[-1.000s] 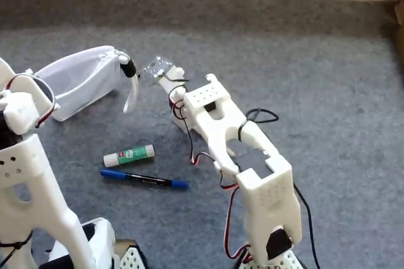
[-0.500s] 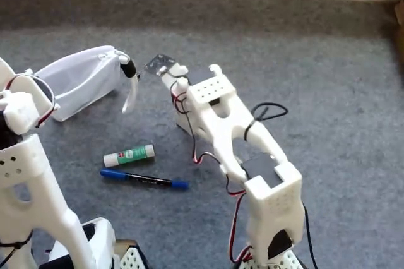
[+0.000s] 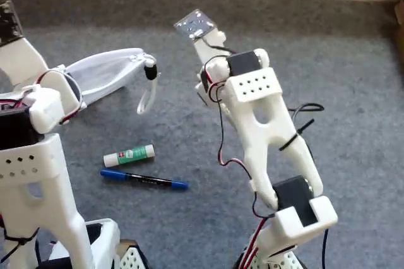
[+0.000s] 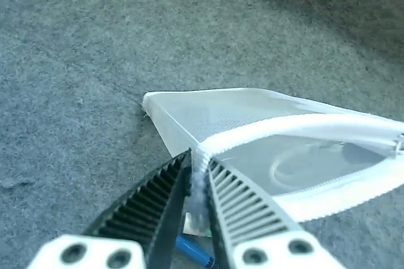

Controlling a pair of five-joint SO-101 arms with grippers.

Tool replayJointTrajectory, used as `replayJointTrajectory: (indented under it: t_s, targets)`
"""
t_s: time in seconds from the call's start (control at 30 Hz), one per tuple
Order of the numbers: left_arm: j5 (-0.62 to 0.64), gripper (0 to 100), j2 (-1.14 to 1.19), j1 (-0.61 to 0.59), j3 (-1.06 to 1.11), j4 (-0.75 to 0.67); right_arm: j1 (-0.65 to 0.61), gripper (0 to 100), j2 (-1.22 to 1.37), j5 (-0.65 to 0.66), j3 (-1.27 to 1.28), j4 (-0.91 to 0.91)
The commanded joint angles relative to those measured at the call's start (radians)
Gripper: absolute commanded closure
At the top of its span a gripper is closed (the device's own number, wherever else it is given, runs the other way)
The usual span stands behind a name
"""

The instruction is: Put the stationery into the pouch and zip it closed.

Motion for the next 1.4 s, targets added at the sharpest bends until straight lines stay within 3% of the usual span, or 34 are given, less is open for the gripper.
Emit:
replayJointTrajectory:
  t_s: [0.0, 0.23, 0.47, 0.73, 0.97, 1.37]
  targets:
    - [-0.006, 99, -0.021, 0.097, -0.035, -0.012, 0.013, 99.3, -0.137, -0.069, -0.035, 0.012]
    - [-0.006, 99, -0.021, 0.206, -0.082, -0.008, 0.016, 99.3, -0.229, -0.138, -0.033, 0.013]
    - [-0.026, 99, -0.021, 0.237, -0.101, 0.037, 0.008, 99.3, -0.372, -0.181, 0.025, 0.005]
    - [-0.026, 99, -0.021, 0.239, -0.081, 0.038, -0.087, 99.3, -0.645, -0.181, 0.142, -0.022]
    - [-0.028, 99, -0.021, 0.237, -0.073, 0.038, -0.142, 99.3, -0.84, -0.302, 0.372, -0.286]
    - [-0.028, 99, -0.021, 0.234, -0.071, 0.038, -0.291, 99.3, -1.086, -0.307, 0.65, -0.702]
